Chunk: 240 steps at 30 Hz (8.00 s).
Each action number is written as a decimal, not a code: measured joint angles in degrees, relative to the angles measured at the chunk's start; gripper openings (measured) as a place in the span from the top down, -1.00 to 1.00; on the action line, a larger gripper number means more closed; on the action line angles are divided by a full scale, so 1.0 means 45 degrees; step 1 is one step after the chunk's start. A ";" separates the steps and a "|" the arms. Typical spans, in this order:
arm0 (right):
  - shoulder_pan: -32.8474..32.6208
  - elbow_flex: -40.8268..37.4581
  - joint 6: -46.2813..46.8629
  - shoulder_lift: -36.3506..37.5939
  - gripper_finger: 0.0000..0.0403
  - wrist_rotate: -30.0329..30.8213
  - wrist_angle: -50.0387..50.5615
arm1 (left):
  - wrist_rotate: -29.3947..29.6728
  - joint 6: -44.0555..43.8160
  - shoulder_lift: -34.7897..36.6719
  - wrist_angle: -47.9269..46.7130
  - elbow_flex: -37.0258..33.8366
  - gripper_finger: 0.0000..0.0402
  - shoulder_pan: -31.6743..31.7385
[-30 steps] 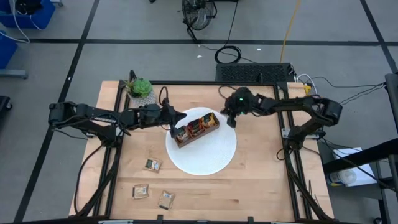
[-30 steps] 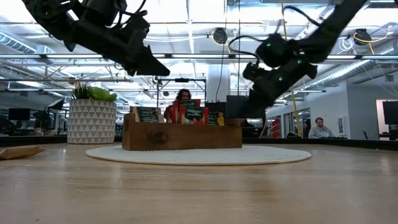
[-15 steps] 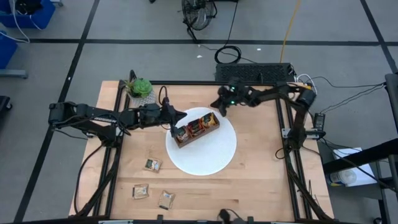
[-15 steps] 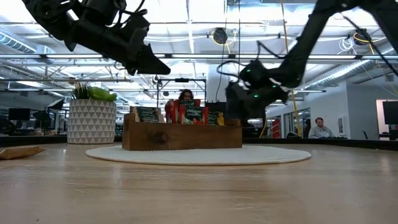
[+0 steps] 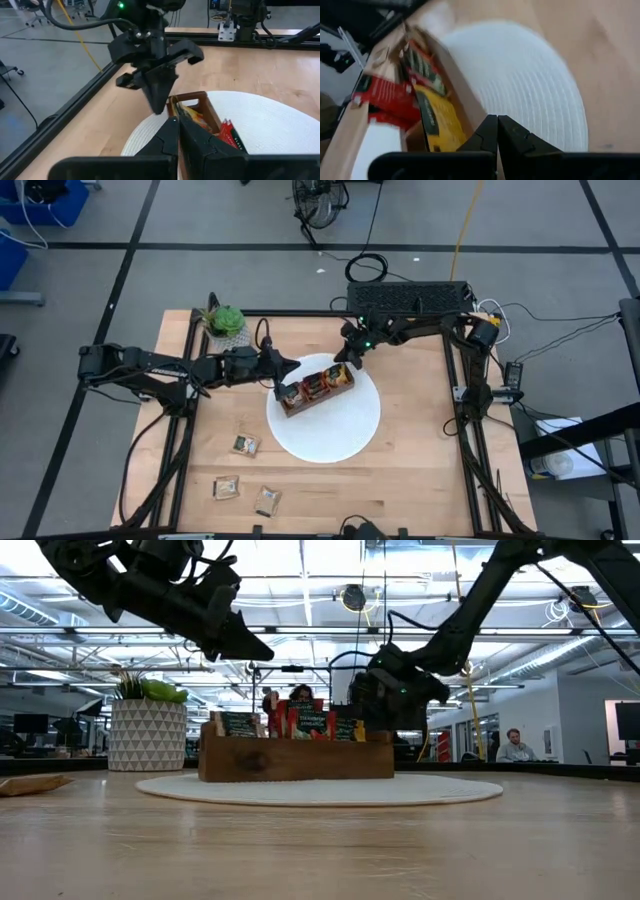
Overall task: Pick & Place Tea
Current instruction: Adjust the wooden organizer, then put the brown tea bag into the left section of the wooden organizer
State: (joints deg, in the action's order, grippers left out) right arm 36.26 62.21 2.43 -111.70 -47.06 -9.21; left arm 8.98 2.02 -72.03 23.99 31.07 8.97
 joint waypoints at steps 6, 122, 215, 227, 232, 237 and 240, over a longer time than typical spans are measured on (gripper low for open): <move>0.0002 -0.0005 -0.0523 0.0783 1.00 -0.0260 0.2639 | 0.0002 0.0000 0.0000 -0.0041 0.0000 0.89 0.0000; -0.6171 -1.0913 -0.2126 1.1730 1.00 0.8759 -1.2158 | -0.4185 -1.7694 -0.8529 -1.8028 0.7410 0.98 -0.7211; -0.6161 -1.0909 -0.2700 1.1730 1.00 0.8847 -1.1789 | 0.7259 -1.3417 -0.9996 -2.4115 1.3982 0.22 -0.5232; -0.6166 -1.0909 -0.2704 1.1852 1.00 0.8784 -1.0821 | 0.6505 -0.7597 -0.9972 -2.0622 1.4140 0.51 -0.6190; -0.6166 -1.0909 -0.2839 1.2697 1.00 0.8788 -0.9746 | 0.6832 -0.7600 -0.9644 -2.0894 1.3294 0.95 -0.6324; -0.6166 -1.0960 -0.2825 1.3354 1.00 0.8767 -0.9168 | 0.5927 -0.6501 -0.9286 -1.9004 1.2222 0.97 -0.6140; -0.6166 -1.1091 -0.2771 1.3530 1.00 0.8769 -0.9189 | 0.5095 -0.5312 -0.9190 -1.6867 1.1729 0.97 -0.5830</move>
State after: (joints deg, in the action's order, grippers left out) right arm 8.51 12.30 -10.04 -50.81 -7.60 -50.56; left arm 31.91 -21.88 -113.38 -51.91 83.85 -17.26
